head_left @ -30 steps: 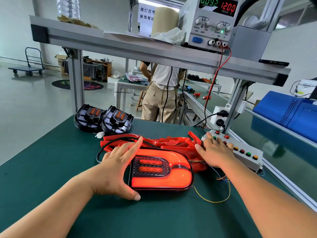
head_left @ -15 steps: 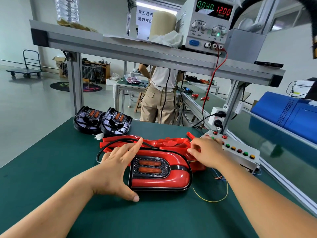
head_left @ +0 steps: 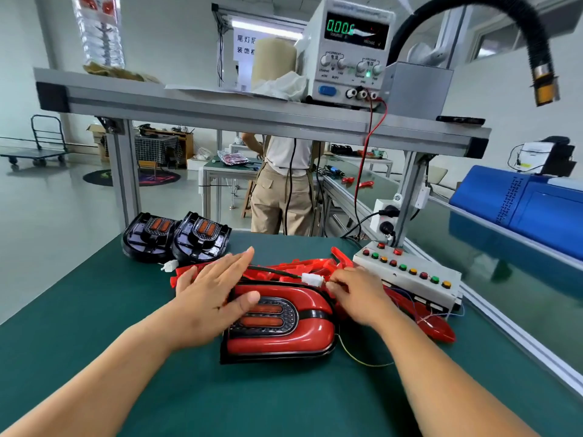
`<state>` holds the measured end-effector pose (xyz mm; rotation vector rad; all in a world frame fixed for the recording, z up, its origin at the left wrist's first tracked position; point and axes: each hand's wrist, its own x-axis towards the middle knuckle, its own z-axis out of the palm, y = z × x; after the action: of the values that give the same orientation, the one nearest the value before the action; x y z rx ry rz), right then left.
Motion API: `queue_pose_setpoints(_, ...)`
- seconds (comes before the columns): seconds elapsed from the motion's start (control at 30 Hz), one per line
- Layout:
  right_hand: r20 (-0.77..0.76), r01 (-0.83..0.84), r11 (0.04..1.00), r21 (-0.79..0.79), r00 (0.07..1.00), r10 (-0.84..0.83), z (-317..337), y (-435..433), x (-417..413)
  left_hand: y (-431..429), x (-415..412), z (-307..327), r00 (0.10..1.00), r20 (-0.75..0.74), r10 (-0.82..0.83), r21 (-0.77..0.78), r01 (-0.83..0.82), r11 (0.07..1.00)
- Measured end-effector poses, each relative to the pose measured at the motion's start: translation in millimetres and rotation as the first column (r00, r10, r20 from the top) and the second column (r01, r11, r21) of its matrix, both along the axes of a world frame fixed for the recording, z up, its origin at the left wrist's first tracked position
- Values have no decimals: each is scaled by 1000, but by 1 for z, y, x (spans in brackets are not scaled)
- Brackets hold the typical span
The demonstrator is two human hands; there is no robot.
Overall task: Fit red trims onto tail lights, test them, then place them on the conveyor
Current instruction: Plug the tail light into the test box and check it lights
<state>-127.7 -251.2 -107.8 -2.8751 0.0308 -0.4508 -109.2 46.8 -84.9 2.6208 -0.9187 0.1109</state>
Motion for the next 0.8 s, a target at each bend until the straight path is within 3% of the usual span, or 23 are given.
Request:
queue_pose_setpoints(0.07,152,-50,994,94,988,36,-1,0,-6,-16,6,15,997,76,9,-35,-6,999)
queue_pose_setpoints(0.17,265,-138,982,129,959,100,2,5,-12,-49,15,32,980,186,-67,-41,75,996)
queue_pose_setpoints(0.3,380,-236,967,90,906,186,5,14,-16,-96,22,34,966,177,-189,138,166,976)
queue_pose_setpoints(0.6,403,-232,964,130,901,163,1,16,-17,-112,35,37,985,49,-168,285,147,947)
queue_pose_setpoints(0.8,373,-218,968,128,915,156,3,18,-18,-116,32,33,971,91,-222,180,203,962)
